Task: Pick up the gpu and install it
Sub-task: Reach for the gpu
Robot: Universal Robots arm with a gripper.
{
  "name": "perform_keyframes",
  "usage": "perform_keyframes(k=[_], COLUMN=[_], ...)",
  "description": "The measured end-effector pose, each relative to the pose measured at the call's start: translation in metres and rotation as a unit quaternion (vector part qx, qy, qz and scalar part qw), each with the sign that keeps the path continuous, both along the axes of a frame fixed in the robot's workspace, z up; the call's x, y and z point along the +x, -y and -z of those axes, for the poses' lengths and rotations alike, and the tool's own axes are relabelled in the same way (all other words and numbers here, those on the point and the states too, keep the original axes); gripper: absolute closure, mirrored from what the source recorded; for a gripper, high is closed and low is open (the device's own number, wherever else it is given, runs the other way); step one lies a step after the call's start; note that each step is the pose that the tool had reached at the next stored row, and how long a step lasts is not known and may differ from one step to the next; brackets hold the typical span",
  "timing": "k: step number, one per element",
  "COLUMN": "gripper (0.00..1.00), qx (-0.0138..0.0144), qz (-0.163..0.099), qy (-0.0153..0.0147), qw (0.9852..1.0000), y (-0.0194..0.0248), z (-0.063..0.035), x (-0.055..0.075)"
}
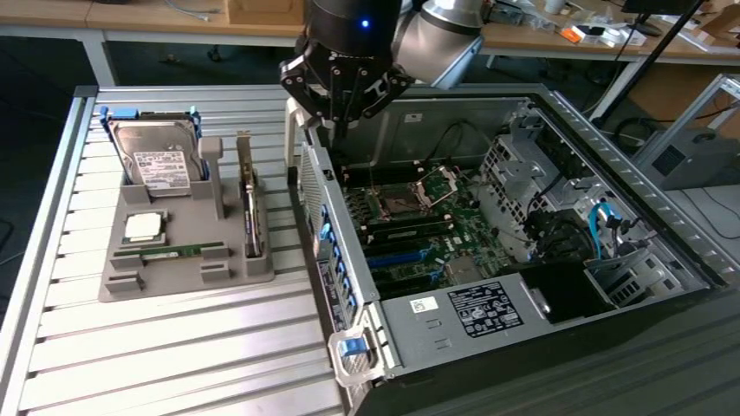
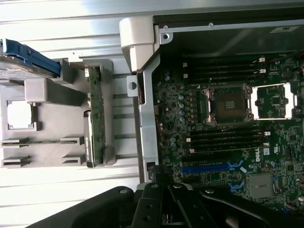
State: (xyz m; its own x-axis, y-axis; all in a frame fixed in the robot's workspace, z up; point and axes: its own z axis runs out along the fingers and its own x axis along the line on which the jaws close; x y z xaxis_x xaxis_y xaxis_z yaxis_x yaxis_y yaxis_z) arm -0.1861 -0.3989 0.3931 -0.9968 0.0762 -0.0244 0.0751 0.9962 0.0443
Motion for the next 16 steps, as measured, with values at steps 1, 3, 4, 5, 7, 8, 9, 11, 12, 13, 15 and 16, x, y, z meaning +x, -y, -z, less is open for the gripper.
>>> perform_keyframes(k=[1, 3, 4, 5, 7, 8, 9, 11, 12, 13, 15, 16], gripper=[0.89, 0.89, 0.89, 0.89, 0.89, 0.89, 0.89, 0.89, 0.89, 0.89, 0.89, 0.89], qx=[0.0000, 0.0000, 0.0000, 0.0000, 0.0000, 0.0000, 0.0000, 0.0000, 0.0000, 0.0000, 0.0000, 0.0000], qz=[0.000, 0.000, 0.000, 0.000, 0.000, 0.000, 0.000, 0.000, 0.000, 0.000, 0.000, 0.000], qy=[0.0000, 0.0000, 0.0000, 0.0000, 0.0000, 0.0000, 0.0000, 0.0000, 0.0000, 0.0000, 0.0000, 0.0000], qw=[1.0000, 1.0000, 1.0000, 1.0000, 1.0000, 1.0000, 1.0000, 1.0000, 1.0000, 1.0000, 1.0000, 1.0000], y=[0.0000, 0.0000, 0.0000, 0.0000, 0.0000, 0.0000, 0.0000, 0.0000, 0.0000, 0.0000, 0.0000, 0.0000], z=[0.0000, 0.0000, 0.0000, 0.0000, 0.0000, 0.0000, 0.0000, 0.0000, 0.0000, 0.0000, 0.0000, 0.0001], x=[-0.0005, -0.0018, -0.0024, -0.0028, -0.0037, -0.0042, -0.0047, -0.0058, -0.0063, -0.0069, -0.0079, -0.0083])
